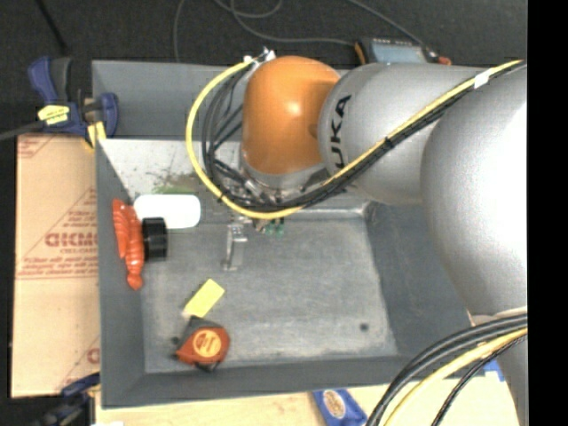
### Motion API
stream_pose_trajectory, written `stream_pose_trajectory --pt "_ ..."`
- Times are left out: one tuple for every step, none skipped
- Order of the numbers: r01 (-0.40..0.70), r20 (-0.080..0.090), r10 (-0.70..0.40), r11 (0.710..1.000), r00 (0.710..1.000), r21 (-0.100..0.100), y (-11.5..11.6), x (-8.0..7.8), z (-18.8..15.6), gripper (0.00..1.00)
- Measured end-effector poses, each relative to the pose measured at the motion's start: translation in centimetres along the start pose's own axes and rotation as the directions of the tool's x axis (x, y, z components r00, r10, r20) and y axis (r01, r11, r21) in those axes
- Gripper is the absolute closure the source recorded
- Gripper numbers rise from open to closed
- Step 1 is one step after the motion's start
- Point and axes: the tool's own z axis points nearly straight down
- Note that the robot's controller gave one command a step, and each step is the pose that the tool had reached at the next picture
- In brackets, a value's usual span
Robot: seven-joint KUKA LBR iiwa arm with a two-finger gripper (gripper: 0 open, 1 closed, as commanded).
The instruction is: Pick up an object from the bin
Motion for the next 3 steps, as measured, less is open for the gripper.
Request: stream_pose_trajectory --pt "0.204 0.0 -0.204 0.979 0.979 0.002 0.4 1.5 0.1 0.0" --pt "0.401 0.001 -0.401 0.916 0.916 0.001 1.0 4.6 5.0 0.0" --pt "0.431 -0.004 -0.431 0.902 0.902 0.0 1.0 5.1 6.6 0.0"
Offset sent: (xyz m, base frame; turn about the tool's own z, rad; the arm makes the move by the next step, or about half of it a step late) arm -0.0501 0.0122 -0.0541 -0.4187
